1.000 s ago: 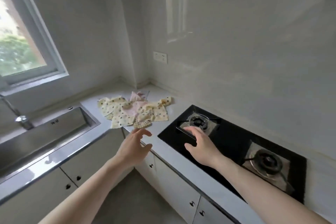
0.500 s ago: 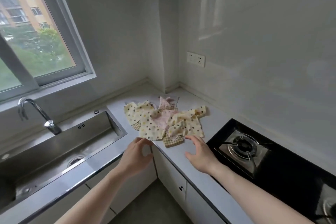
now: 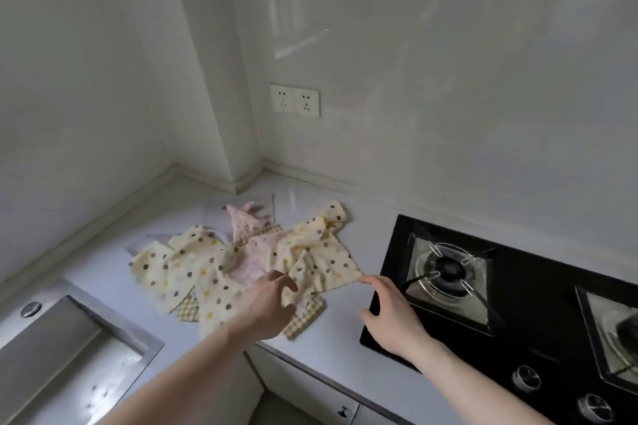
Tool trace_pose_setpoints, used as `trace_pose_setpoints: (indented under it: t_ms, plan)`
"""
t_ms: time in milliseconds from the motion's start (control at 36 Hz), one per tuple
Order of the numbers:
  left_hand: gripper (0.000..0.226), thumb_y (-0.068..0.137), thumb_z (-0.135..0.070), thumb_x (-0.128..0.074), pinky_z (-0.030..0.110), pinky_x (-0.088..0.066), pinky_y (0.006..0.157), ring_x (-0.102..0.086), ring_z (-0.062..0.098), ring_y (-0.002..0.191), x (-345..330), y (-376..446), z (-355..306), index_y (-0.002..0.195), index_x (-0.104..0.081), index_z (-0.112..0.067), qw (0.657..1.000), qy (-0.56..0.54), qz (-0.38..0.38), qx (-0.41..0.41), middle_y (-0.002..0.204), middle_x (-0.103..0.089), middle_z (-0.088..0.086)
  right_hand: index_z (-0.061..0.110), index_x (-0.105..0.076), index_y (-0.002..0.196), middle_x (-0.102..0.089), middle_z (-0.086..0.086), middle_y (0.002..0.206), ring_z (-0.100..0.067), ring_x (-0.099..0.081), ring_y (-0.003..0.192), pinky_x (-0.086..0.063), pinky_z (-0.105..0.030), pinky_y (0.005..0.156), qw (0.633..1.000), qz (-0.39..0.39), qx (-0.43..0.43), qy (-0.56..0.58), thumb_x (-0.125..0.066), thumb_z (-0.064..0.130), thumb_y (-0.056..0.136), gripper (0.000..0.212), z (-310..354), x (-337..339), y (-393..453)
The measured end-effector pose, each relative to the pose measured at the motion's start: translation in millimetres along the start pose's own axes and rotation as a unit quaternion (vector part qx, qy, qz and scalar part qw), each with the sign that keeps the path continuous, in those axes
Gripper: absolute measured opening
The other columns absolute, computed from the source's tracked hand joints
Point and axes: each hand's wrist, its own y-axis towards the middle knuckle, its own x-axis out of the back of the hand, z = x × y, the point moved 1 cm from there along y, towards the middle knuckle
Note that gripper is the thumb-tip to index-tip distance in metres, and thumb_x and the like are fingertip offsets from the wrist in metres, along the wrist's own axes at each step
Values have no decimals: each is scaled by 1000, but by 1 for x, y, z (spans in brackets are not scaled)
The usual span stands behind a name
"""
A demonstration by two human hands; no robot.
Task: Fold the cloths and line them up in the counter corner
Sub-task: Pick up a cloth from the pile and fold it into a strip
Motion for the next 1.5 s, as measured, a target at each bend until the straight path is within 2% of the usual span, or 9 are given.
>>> trace_pose_setpoints:
  t_ms: [278, 444, 556, 667, 806, 889, 1111, 1361, 1500]
  plan:
    - [60, 90, -60, -44, 34, -38, 106, -45, 16, 122, -90, 90, 66, 144, -38, -34, 994, 44, -43, -89, 136, -45, -12, 27, -37, 150, -33, 16, 150, -6, -34, 140, -24, -17, 113, 996, -45, 6, -74, -56, 27, 99, 55, -65, -68, 94]
    - [40, 91, -64, -45, 31, -40, 101, -44, 7, 114, -132, 104, 90, 124, -54, -42, 966, 34, -200, -158, 126, -48, -25, 37, -17, 158, -18, 22, 162, -5, -19, 147, -20, -33, 118, 972, -126, 25, -198, -40, 53, 98, 66, -100, -109, 130]
    - [31, 90, -57, -50, 29, -43, 94, -45, 3, 109, -138, 109, 95, 116, -56, -42, 955, 19, -229, -188, 118, -52, -28, 40, -27, 155, -27, 24, 158, -6, -24, 143, -20, -32, 115, 964, -151, 40, -214, -38, 53, 99, 59, -102, -116, 138]
    - [24, 91, -52, -50, 29, -43, 90, -46, 3, 104, -143, 109, 98, 110, -58, -40, 945, 5, -257, -202, 112, -55, -25, 43, -50, 139, -44, 24, 135, -7, -40, 128, -27, -30, 106, 959, -182, 51, -209, -46, 51, 98, 43, -105, -123, 137]
    - [23, 94, -50, -44, 32, -45, 83, -53, 7, 93, -147, 106, 102, 101, -58, -34, 922, -25, -305, -236, 102, -59, -19, 40, -61, 93, -57, 18, 100, -14, -52, 100, -36, -31, 84, 948, -255, 75, -176, -61, 44, 92, 4, -106, -130, 135]
    - [18, 96, -41, -47, 34, -44, 83, -54, 11, 95, -148, 103, 102, 102, -60, -30, 906, -24, -347, -240, 103, -60, -15, 36, -57, 77, -62, 15, 86, -14, -53, 90, -41, -31, 76, 944, -287, 89, -136, -66, 35, 91, 17, -108, -134, 131]
    - [8, 102, -31, -50, 33, -41, 87, -52, 15, 98, -152, 99, 108, 103, -57, -27, 879, -37, -425, -213, 106, -62, -10, 25, -51, 87, -62, 3, 84, -24, -57, 82, -46, -39, 68, 934, -339, 80, -83, -53, 33, 101, 16, -106, -144, 108]
    - [12, 98, -29, -52, 31, -47, 86, -53, 11, 101, -150, 98, 110, 110, -53, -30, 887, -27, -395, -236, 111, -57, -11, 34, -44, 98, -62, 6, 92, -19, -59, 81, -51, -45, 69, 925, -350, 91, -115, -41, 33, 104, 8, -105, -168, 81]
    - [22, 85, -26, -54, 29, -45, 87, -52, 10, 102, -150, 90, 107, 107, -57, -31, 890, -27, -391, -233, 112, -57, -13, 35, -52, 114, -58, 8, 102, -12, -57, 91, -50, -34, 75, 917, -375, 100, -93, -45, 25, 103, 17, -106, -167, 77]
